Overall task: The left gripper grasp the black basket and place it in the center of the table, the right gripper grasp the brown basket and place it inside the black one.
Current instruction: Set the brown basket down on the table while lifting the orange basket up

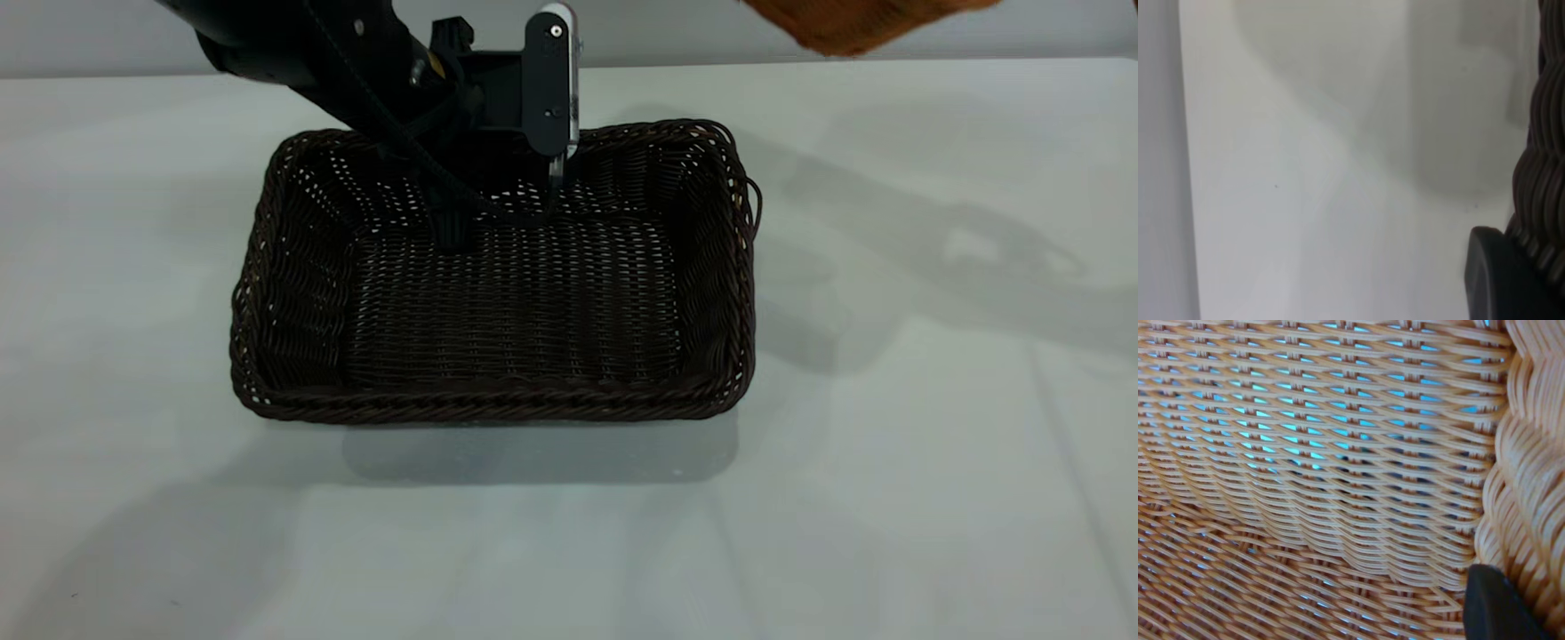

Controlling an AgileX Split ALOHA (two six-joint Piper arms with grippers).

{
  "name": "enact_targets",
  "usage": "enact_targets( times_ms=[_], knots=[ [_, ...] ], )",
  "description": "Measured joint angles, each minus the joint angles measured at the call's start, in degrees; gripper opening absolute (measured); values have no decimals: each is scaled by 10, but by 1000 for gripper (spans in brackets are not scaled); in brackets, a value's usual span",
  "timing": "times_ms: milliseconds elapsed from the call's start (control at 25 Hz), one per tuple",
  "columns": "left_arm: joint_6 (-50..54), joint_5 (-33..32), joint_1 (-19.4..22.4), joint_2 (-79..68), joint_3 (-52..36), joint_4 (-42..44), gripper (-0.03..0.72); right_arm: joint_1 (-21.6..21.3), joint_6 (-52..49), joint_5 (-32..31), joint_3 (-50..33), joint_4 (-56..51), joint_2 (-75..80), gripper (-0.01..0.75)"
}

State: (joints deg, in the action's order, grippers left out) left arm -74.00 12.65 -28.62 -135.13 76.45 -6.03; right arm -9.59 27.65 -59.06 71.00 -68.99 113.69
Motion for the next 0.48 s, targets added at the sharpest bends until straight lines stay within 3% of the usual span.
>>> enact_targets(
  times_ms=[280, 480],
  knots=[
    [70, 11, -8, 0, 1, 60, 113, 0, -4, -7, 6, 3, 0, 64],
    [178, 26, -8, -6, 1, 149, 267, -6, -4, -9, 6, 4, 0, 65]
  ],
)
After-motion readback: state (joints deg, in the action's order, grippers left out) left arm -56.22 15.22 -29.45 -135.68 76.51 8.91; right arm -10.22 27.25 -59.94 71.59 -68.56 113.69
